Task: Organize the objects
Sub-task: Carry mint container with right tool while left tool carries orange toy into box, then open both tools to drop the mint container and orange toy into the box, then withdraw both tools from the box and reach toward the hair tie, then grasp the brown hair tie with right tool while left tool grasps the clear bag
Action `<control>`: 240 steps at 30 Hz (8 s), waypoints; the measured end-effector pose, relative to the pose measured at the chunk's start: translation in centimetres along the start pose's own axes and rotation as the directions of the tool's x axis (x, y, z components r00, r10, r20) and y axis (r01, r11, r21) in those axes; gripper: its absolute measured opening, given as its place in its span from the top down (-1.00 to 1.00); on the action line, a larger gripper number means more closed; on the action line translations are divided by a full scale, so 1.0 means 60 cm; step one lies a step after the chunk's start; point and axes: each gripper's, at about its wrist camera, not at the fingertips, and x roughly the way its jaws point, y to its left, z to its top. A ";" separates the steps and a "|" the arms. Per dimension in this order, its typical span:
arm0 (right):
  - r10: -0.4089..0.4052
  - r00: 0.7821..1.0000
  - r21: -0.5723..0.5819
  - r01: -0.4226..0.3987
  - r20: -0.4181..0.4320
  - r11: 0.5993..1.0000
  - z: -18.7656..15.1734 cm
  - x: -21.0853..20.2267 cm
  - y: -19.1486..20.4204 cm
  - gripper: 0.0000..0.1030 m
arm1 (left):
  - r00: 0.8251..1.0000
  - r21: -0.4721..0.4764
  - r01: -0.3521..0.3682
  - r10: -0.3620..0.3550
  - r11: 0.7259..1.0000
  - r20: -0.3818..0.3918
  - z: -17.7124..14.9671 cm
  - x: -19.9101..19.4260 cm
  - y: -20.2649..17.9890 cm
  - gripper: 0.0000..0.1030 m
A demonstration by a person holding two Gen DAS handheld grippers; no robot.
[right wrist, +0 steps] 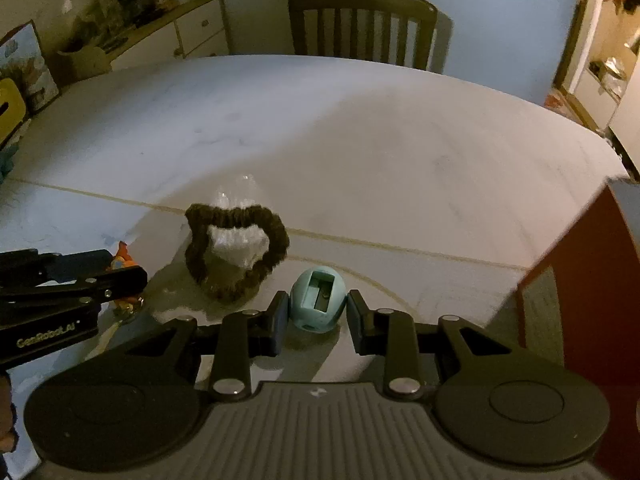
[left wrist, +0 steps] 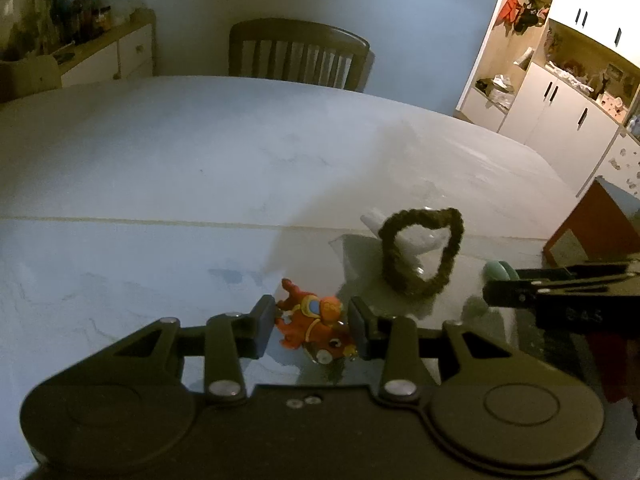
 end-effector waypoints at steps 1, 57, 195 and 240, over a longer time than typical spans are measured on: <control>0.001 1.000 0.006 -0.001 0.002 1.000 -0.004 -0.006 -0.001 0.42 | 1.000 -0.002 0.005 -0.005 1.000 0.000 -0.001 -0.003 -0.001 0.26; -0.009 0.985 0.090 -0.007 0.170 0.996 -0.119 -0.362 -0.343 0.42 | 0.960 0.214 0.271 -0.281 0.938 0.014 0.083 -0.149 -0.511 0.26; 0.091 0.969 0.021 -0.099 0.230 0.995 -0.075 -0.325 -0.133 -0.62 | 0.992 0.114 0.063 -0.075 0.992 0.104 0.031 -0.172 -0.170 -0.99; 0.139 0.988 -0.023 -0.137 0.061 0.990 0.029 0.011 -0.005 -0.54 | 0.940 -0.175 0.146 -0.191 0.974 -0.283 0.169 0.146 -0.054 -0.89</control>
